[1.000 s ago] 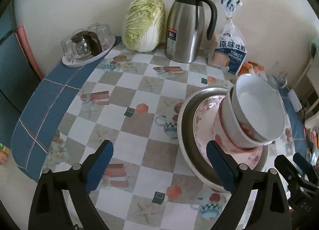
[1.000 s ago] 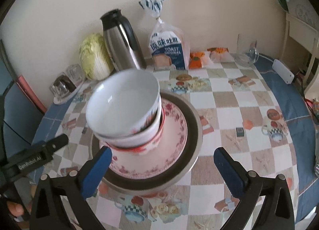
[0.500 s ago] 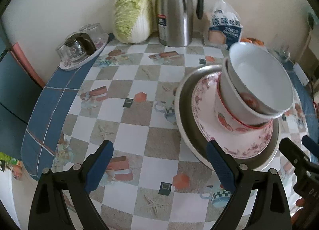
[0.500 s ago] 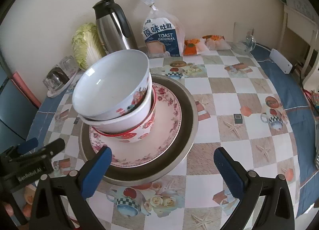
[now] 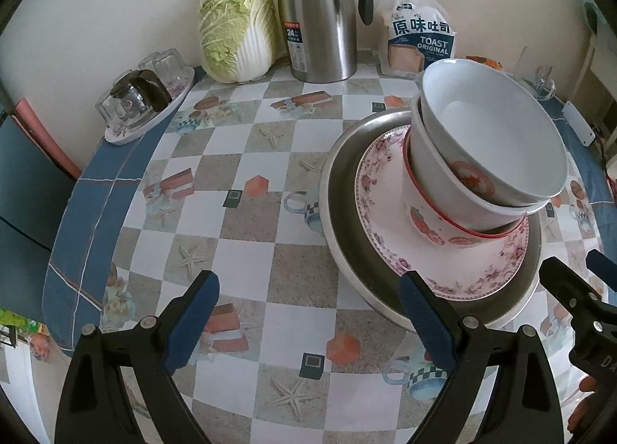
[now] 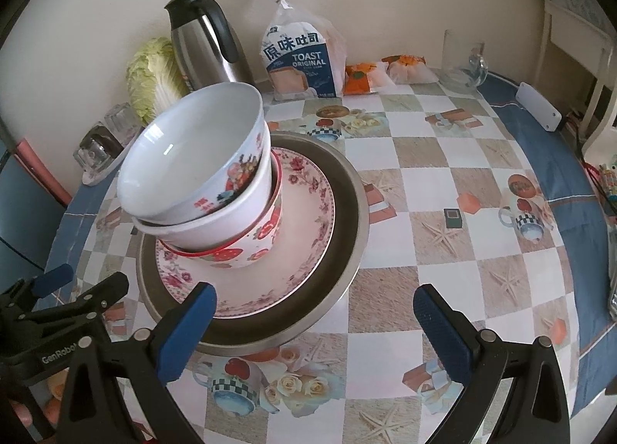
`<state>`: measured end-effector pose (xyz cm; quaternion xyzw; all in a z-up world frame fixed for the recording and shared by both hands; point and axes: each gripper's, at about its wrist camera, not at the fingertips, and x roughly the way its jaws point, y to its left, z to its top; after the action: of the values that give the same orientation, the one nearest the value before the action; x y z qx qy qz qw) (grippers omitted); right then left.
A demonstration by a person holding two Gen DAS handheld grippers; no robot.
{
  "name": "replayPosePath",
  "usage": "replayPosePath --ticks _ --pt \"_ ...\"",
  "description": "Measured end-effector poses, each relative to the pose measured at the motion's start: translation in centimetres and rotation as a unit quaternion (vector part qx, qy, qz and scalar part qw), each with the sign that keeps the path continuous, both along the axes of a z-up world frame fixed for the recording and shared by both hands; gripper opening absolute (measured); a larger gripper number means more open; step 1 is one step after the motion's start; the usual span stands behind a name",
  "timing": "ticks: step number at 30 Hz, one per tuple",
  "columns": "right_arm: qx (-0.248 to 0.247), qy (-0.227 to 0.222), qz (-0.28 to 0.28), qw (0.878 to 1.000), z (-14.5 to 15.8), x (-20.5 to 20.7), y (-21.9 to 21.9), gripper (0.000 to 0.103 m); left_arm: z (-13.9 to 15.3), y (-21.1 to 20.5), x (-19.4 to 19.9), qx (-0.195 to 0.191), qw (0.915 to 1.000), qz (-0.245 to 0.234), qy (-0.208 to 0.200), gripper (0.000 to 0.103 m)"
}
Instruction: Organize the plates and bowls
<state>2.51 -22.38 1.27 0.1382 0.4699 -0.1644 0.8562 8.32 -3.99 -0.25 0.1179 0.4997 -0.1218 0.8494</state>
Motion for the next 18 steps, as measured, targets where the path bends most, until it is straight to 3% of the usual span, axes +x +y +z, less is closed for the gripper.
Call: replayPosePath --ticks 18 --pt "0.001 0.015 -0.004 1.000 -0.77 0.17 -0.28 0.103 -0.89 0.32 0.71 -0.004 0.9999 0.005 0.015 0.095"
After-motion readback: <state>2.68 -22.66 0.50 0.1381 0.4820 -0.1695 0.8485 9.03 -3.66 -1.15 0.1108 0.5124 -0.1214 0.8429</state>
